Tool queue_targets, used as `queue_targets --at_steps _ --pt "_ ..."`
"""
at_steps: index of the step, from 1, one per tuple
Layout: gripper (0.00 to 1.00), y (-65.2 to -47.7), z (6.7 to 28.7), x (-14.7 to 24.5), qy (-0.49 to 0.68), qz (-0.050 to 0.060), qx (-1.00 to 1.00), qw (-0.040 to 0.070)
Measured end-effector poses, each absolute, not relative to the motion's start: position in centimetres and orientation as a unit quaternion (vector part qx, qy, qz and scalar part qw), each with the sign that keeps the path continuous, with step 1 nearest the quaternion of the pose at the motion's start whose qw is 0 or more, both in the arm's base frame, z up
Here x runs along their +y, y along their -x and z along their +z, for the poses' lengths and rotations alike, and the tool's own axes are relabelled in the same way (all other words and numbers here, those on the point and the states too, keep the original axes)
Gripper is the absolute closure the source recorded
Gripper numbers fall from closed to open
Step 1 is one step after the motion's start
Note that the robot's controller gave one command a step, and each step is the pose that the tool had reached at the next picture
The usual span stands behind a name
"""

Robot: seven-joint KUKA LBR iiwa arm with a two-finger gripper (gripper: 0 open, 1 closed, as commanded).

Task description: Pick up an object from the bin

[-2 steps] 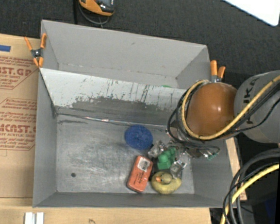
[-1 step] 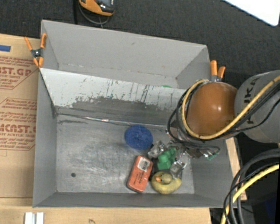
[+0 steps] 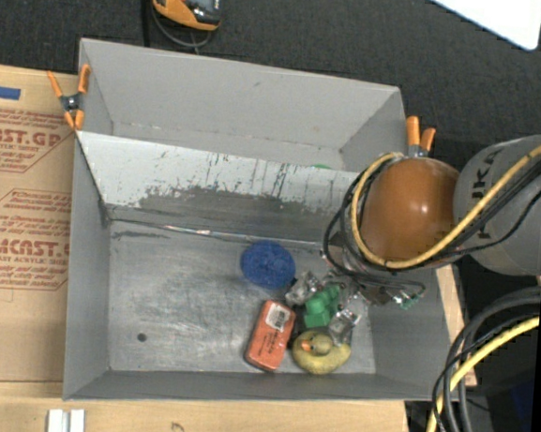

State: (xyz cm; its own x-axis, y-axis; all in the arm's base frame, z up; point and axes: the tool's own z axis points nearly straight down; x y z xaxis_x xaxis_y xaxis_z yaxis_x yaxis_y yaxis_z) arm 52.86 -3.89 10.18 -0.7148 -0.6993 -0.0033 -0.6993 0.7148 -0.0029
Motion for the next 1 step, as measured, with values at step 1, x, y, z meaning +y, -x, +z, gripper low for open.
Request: queue_targets --at_steps 1 --pt "1.0 -52.72 10.66 -3.83 0.378 0.001 0.926 -0.001"
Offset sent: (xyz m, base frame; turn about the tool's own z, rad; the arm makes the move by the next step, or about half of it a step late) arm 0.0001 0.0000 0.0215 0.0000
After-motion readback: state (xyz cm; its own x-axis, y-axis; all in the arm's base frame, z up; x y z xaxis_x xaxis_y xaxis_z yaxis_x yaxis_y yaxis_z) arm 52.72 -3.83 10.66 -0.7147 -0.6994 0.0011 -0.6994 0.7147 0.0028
